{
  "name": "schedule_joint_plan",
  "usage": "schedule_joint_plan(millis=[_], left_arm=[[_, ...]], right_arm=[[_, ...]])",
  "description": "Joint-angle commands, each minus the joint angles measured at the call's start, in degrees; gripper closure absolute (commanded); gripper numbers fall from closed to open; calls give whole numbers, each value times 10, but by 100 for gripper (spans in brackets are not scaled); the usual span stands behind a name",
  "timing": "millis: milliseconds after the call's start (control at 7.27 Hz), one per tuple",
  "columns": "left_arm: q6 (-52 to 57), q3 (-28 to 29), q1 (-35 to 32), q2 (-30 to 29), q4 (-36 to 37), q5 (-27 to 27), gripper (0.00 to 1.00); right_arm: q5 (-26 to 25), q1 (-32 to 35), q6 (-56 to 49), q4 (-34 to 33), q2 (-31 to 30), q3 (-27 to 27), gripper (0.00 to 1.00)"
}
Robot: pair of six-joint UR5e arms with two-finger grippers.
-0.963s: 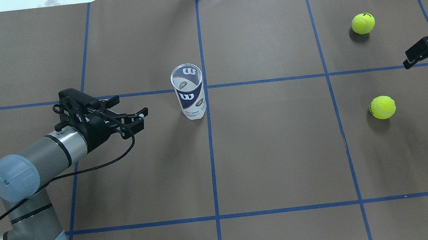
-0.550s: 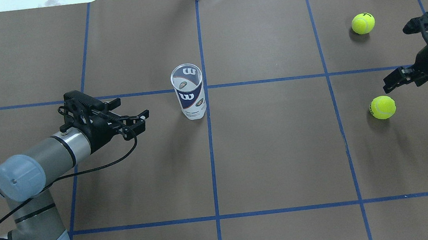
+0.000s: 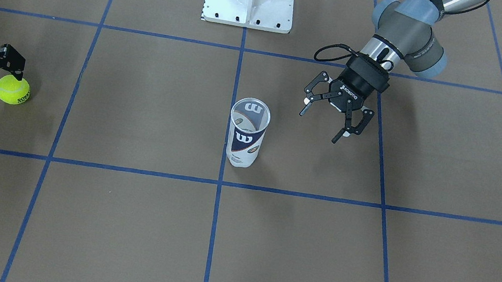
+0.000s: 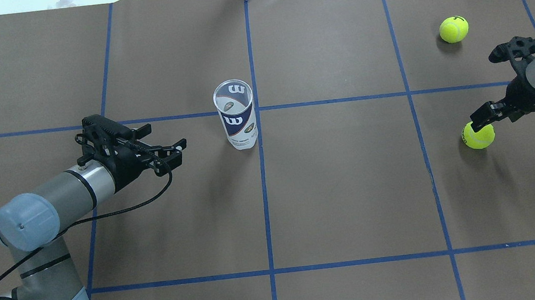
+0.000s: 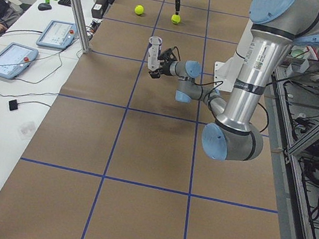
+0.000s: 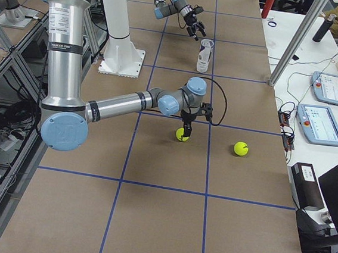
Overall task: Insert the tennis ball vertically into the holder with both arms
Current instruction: 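Reach the right gripper down to the nearer yellow ball while the left gripper waits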
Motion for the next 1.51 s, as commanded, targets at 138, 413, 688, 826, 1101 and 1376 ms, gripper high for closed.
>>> schedule_joint_plan(millis=[138, 413, 688, 826, 1101, 1376], left_arm=[[0, 4, 0, -9, 2, 0, 1], [0, 5, 0, -9, 0, 0, 1], [0, 12, 0, -9, -1, 0, 1], [0, 13, 0, -9, -1, 0, 1], [0, 17, 0, -9, -4, 0, 1], [0, 14, 0, -9, -4, 0, 1]], right_arm=[[1, -12, 0, 19, 6, -30, 0], [-5, -24, 0, 19, 17, -45, 0], [-12, -32, 0, 18, 18, -48, 0], [-13, -32, 1, 18, 20, -47, 1], [-15, -36, 0, 20, 24, -53, 92], [-10, -33, -1, 52, 28, -48, 100]])
